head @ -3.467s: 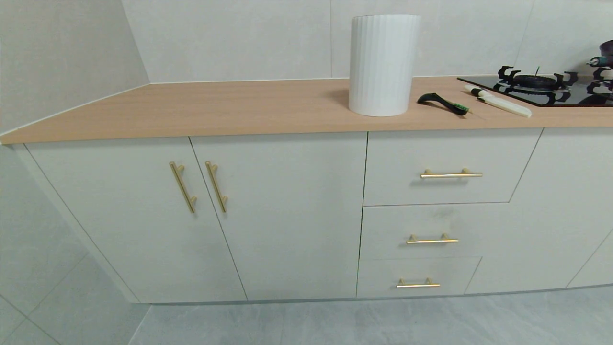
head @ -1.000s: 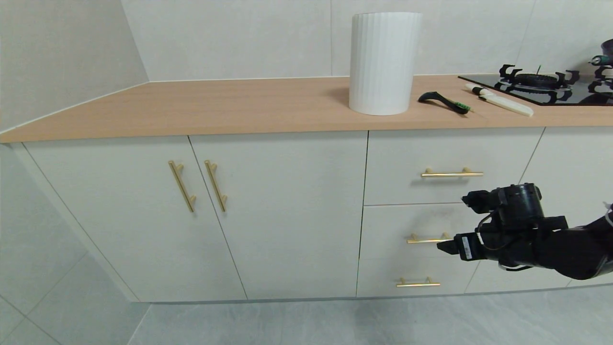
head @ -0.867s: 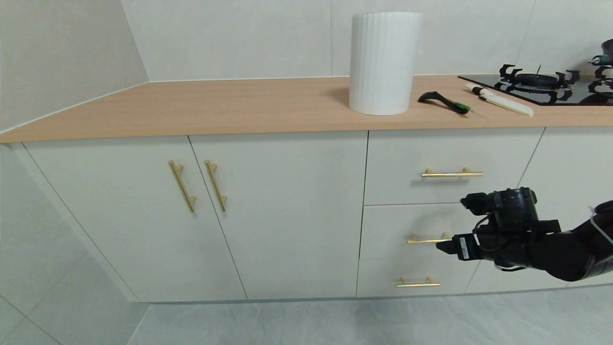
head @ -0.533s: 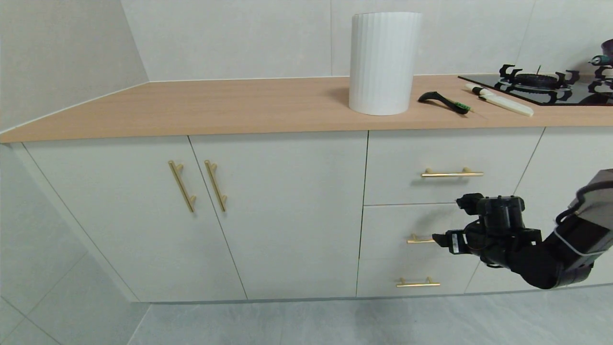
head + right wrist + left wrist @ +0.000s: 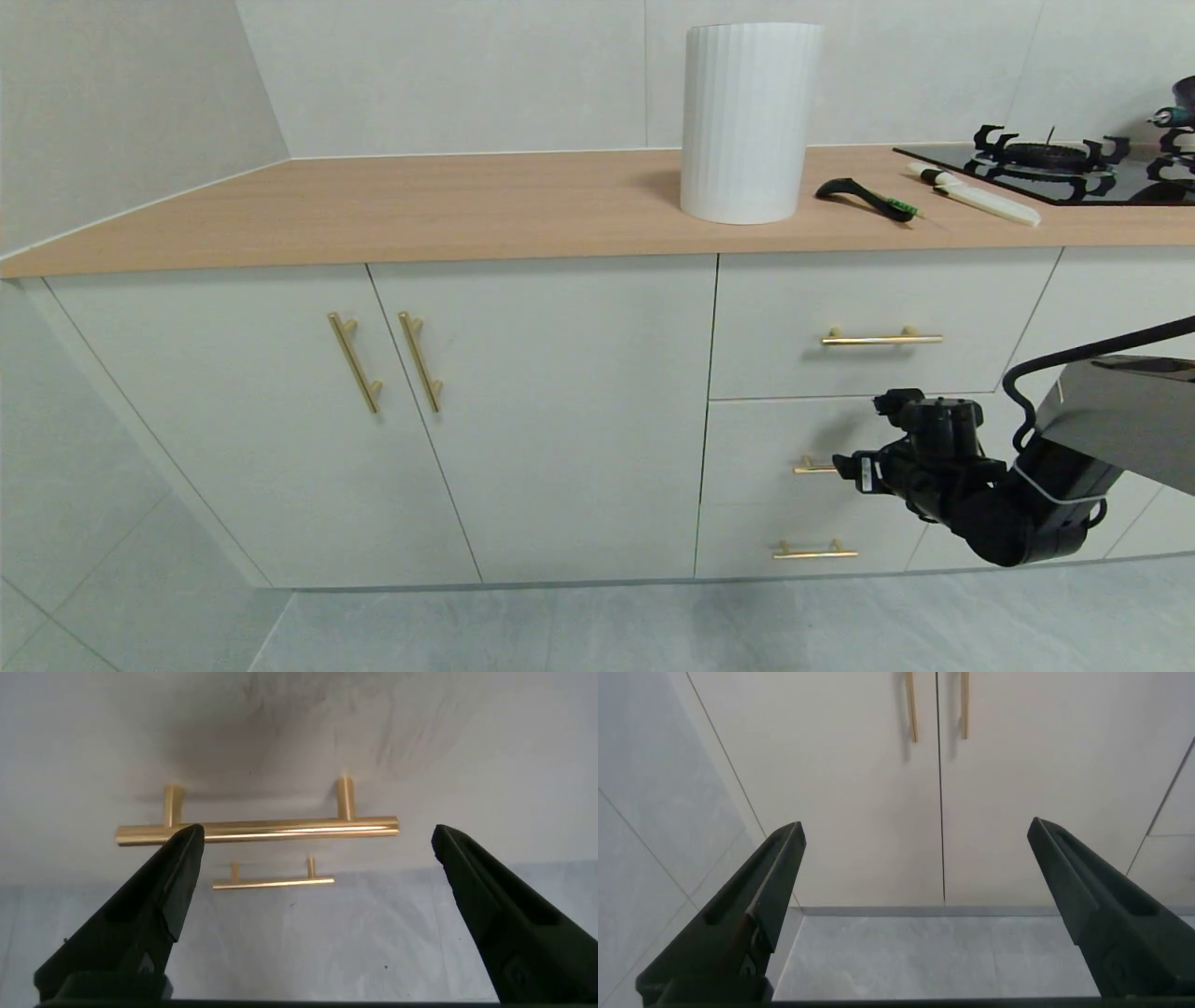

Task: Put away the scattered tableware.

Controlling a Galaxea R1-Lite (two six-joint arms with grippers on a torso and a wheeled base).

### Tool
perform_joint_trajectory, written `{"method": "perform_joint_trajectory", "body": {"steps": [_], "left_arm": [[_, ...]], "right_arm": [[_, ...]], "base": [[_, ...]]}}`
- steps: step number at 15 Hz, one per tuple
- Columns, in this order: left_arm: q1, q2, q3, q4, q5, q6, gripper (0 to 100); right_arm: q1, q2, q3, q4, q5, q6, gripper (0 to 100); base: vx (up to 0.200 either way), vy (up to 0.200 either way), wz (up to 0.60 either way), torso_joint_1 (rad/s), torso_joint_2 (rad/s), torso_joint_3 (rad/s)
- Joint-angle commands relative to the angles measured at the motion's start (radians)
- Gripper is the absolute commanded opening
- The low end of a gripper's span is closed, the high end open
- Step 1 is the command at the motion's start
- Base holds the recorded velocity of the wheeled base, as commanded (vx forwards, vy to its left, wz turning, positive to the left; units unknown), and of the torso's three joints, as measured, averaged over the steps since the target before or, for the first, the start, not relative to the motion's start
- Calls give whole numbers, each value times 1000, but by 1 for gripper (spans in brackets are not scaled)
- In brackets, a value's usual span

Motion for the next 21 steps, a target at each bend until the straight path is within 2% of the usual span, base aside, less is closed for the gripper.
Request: {"method": "perform_joint_trajectory", "body": {"steps": [1,13,21], "left_arm": [[0,0,0,-1,0,0,100],[0,0,0,-1,0,0,100],[0,0,0,-1,0,0,100]], "right_arm": [[0,41,-20,-26,-2,1,100],[0,144,-118,-75,-37,18,100],[0,157,-109,-72,-65,15,100]], "base": [[0,0,0,0,0,0],[0,0,0,0,0,0],[0,0,0,0,0,0]]}}
